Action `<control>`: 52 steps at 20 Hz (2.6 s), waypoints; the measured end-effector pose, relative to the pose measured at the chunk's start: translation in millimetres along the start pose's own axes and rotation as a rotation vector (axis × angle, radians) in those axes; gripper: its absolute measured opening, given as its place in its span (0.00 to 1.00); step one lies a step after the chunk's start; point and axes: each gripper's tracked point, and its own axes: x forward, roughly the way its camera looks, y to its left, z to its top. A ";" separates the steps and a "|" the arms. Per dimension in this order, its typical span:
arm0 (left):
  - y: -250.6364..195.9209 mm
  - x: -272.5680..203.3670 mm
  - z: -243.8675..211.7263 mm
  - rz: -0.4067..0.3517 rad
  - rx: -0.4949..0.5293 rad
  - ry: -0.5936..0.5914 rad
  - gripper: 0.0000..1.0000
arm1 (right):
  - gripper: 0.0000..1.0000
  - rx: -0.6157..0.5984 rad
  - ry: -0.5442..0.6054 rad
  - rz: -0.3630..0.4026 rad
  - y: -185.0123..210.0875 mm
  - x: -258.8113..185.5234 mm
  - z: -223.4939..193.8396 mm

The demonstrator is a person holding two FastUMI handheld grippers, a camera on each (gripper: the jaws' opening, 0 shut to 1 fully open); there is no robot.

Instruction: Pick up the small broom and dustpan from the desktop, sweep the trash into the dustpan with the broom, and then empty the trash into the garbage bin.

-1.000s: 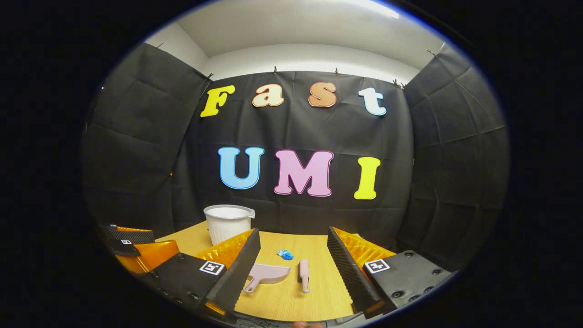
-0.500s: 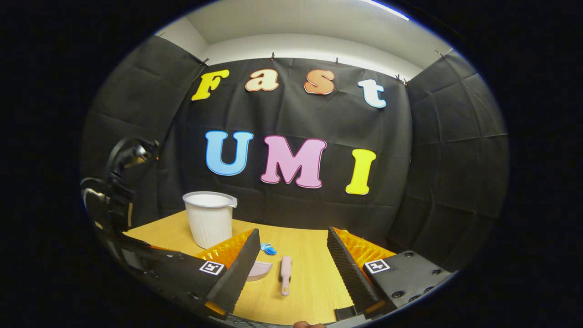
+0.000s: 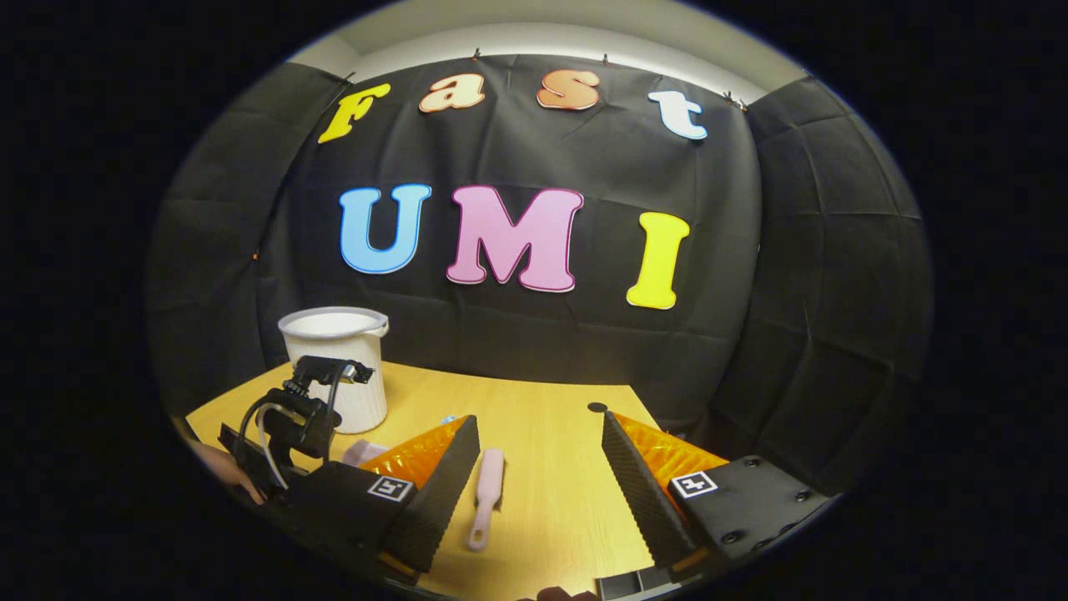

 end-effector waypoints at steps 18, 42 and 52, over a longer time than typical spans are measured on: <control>5.2 35.1 21.0 0.019 -0.002 0.291 0.29 | 1.00 0.076 0.687 0.201 37.3 66.7 -148.8; 21.6 30.0 4.2 -0.235 0.078 0.132 0.29 | 0.28 0.142 1.351 0.002 68.7 99.5 -267.4; 61.5 20.7 27.8 -0.168 0.350 0.216 0.29 | 0.28 -0.101 1.190 0.073 22.0 234.9 -208.1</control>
